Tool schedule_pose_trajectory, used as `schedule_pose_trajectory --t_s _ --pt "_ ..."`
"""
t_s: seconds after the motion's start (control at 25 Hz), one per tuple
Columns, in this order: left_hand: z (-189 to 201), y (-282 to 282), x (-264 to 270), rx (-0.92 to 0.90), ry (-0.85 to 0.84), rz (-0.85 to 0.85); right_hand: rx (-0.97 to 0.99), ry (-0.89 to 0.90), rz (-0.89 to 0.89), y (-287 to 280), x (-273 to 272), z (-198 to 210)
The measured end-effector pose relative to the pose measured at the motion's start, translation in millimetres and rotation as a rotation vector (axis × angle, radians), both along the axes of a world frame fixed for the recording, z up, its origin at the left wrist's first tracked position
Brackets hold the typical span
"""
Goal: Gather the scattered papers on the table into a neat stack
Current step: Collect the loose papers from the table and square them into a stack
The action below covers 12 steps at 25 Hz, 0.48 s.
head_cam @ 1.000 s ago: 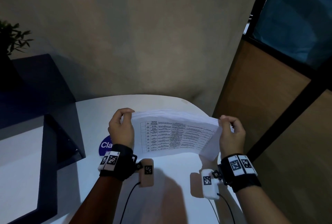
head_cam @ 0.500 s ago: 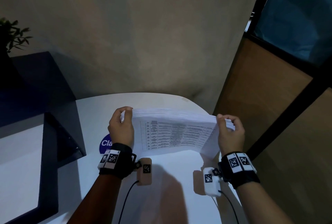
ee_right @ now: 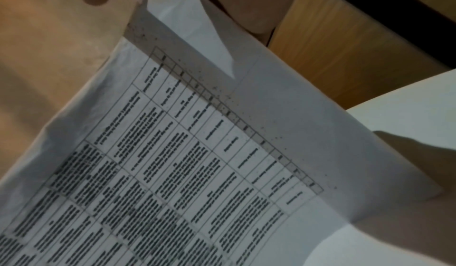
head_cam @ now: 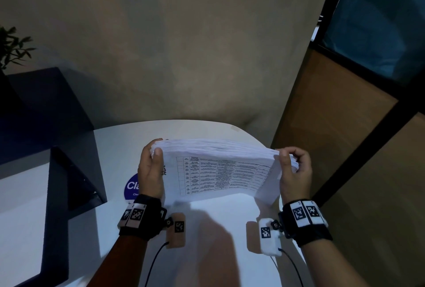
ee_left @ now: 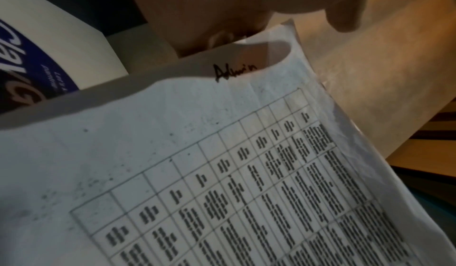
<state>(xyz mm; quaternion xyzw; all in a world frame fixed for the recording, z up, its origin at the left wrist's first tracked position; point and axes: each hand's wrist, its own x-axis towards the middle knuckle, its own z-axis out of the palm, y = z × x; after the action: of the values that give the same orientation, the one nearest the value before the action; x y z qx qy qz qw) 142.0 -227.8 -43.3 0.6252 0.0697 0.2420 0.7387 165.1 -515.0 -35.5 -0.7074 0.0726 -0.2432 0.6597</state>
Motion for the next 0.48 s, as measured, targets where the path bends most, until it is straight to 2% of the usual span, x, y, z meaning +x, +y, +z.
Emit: schedule_pose_trajectory --t_s 0.2,0.32,0.48 --pt "-3 5 -3 -0.036 0.018 -0.097 0.096 -0.068 0.107 0 1 -7" --pt "-7 7 -2 -0.065 0.05 -0.139 0.081 -0.112 0.163 -6 0 -15" --pt "-12 8 0 -0.023 0.07 -0.099 0.021 -0.046 0.179 -5 -6 -29"
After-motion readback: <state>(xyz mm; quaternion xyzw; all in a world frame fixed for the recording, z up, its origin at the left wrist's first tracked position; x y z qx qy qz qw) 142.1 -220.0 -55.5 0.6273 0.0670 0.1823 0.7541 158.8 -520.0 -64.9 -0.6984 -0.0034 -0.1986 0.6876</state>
